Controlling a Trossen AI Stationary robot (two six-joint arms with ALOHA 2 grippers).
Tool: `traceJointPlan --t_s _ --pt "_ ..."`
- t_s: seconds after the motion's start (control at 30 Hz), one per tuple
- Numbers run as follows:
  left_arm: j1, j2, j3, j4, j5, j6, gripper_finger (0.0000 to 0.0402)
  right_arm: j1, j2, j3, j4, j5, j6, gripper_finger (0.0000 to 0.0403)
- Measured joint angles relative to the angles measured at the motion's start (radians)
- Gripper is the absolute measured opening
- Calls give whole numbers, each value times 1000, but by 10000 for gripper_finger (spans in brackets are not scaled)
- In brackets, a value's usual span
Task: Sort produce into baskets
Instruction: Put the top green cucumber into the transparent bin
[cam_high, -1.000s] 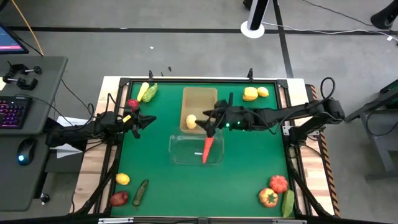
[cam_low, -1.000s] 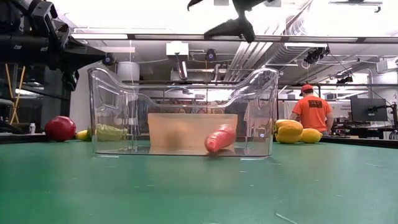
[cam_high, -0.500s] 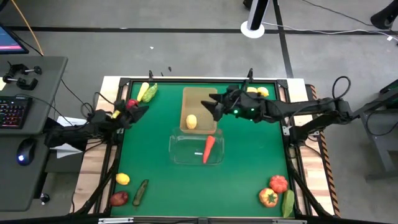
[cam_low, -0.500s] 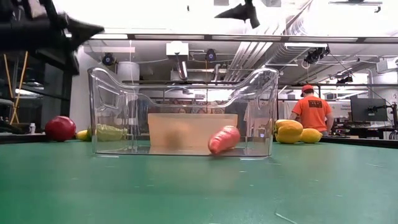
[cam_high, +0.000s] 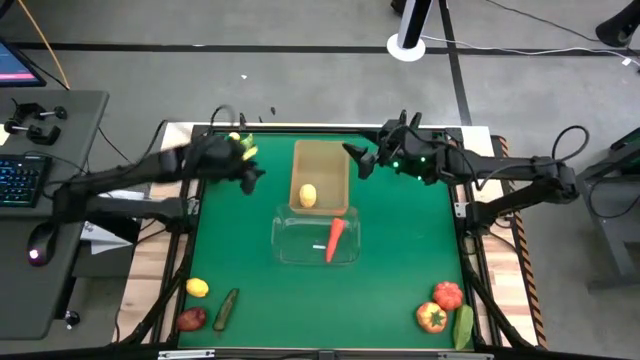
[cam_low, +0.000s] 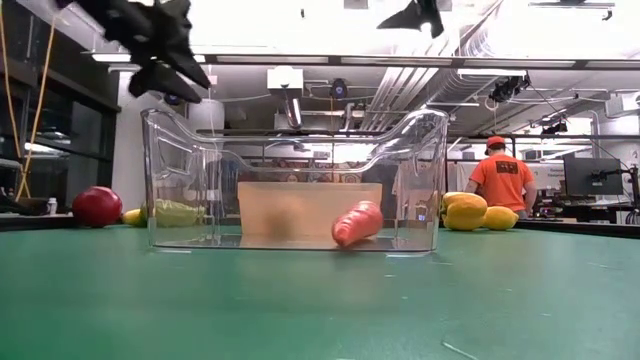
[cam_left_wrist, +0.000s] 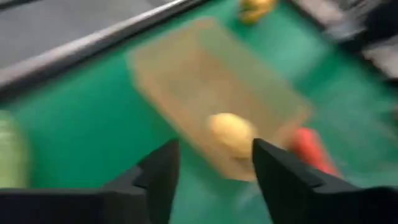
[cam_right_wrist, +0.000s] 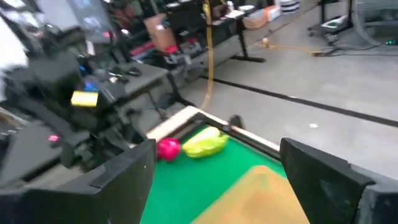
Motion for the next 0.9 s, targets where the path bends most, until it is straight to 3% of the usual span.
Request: traceJointPlan --t_s 0.17,0.3,0.57,0.9 --pt "189 293 286 -220 -29 149 272 -78 -36 0 -125 -97 2 332" --pt "303 503 414 -379 -53 144 294 -132 -58 0 -231 -133 -9 332" --pt "438 813 472 -514 -30 67 292 -181 -71 0 -356 -162 -27 332" --pt "494 979 483 -494 -167 91 292 -181 -69 0 -373 -173 -63 332"
